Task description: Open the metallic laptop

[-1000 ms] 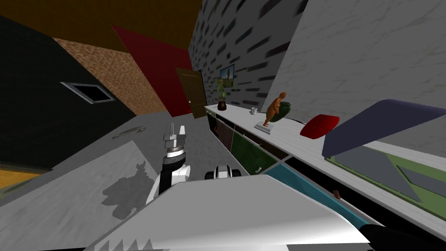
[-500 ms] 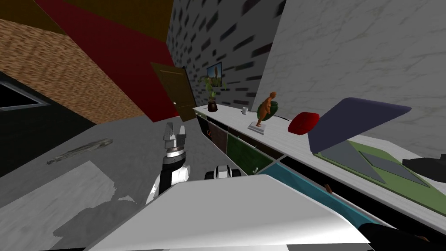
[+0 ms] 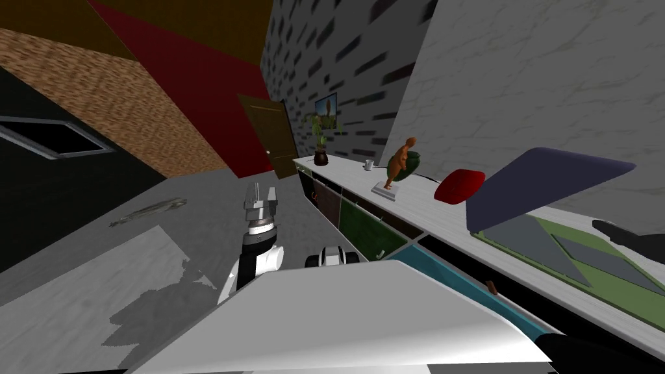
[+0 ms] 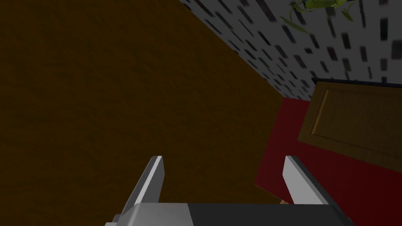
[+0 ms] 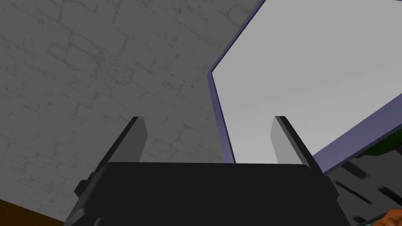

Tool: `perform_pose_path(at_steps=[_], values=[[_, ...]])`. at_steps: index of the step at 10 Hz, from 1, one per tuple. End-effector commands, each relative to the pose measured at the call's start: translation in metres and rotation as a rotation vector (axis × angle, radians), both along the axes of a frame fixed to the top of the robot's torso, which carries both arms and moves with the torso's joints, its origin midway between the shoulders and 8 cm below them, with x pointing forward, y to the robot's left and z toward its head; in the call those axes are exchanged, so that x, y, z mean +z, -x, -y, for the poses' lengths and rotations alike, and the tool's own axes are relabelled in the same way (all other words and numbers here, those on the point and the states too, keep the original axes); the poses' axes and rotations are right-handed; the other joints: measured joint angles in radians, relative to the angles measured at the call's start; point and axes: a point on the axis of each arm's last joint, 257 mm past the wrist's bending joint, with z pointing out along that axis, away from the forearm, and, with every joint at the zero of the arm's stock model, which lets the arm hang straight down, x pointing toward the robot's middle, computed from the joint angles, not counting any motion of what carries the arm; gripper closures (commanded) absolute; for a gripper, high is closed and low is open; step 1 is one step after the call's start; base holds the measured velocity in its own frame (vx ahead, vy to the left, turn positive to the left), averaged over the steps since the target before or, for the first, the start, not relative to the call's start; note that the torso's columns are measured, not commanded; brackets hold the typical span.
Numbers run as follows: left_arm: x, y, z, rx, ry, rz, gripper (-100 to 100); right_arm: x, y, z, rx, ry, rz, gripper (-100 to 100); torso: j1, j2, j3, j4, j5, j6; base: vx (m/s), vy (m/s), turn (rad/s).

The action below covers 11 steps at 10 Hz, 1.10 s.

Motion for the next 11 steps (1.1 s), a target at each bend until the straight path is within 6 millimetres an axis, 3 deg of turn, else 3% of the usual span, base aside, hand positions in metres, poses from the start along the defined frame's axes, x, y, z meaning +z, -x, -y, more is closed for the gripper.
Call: perform_pose_path(at_steps=[1,6,11], values=[[0.000,0.000,0.000,0.000,0.000,0.000,0,0.015,-0.016,-0.002,0.065,0.034,-0.016,-100,0.002,-0.002,-0.001,0.000,0.001,0.001,-0.099,-0.100,0.223],[0.000,0.000,0.000,0.000,0.000,0.000,0,0.030,-0.048,-0.020,0.187,0.069,-0.040,-100,0.004,-0.004,-0.002,-0.001,0.002,0.000,-0.088,-0.070,0.170],[0.000,0.000,0.000,0.000,0.000,0.000,0,0.042,-0.088,-0.053,0.348,0.113,-0.069,-100,0.005,-0.004,-0.003,-0.001,0.002,-0.001,-0.108,-0.069,0.183]])
